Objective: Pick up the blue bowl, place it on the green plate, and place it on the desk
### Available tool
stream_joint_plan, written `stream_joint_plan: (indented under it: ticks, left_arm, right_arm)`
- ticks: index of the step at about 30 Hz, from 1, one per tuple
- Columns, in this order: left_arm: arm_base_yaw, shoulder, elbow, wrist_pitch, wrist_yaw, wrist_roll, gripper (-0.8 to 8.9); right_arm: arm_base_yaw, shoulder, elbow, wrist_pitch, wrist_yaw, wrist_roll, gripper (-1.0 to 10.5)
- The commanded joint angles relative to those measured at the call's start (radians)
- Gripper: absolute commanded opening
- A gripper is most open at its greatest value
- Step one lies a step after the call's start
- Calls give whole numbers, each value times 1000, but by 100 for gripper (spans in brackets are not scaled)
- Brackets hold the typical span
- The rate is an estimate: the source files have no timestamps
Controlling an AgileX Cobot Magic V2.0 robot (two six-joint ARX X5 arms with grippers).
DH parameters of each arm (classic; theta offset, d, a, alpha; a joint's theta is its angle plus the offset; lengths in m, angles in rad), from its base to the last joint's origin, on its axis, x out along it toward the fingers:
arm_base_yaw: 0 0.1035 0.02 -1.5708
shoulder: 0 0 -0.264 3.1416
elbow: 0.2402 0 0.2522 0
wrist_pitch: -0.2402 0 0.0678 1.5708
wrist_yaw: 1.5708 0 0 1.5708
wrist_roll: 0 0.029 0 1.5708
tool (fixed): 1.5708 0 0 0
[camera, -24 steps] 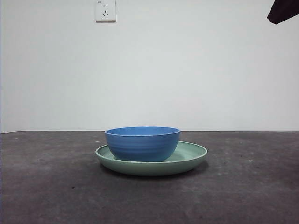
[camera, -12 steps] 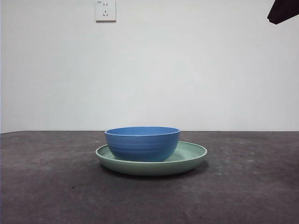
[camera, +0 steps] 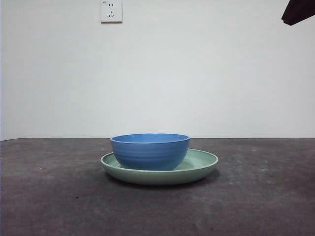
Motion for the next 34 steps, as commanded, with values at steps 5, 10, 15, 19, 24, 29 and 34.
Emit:
stream_joint_plan:
  ticks: [5, 10, 15, 19, 24, 29, 34]
  left_arm:
    - [1, -2, -21, -7, -2, -9, 10]
    - [1, -2, -21, -7, -2, -9, 10]
    - [1, -2, -21, -7, -2, -9, 10]
    - [1, -2, -21, -7, -2, -9, 10]
    - [1, -2, -21, -7, -2, -9, 10]
    - [1, -2, -21, -7, -2, -9, 10]
    - [1, -2, -21, -7, -2, -9, 10]
  right_arm:
    - [6, 7, 18, 10, -1, -11, 8]
    - [6, 7, 18, 10, -1, -11, 8]
    - [6, -14, 18, 10, 7, -12, 8]
    - [-58, -79, 14, 26, 16, -95, 8]
    - [-200, -233, -78, 255, 77, -98, 8]
    - [-330, -412, -292, 507, 171, -97, 8]
    - [-416, -579, -533, 719, 226, -97, 8]
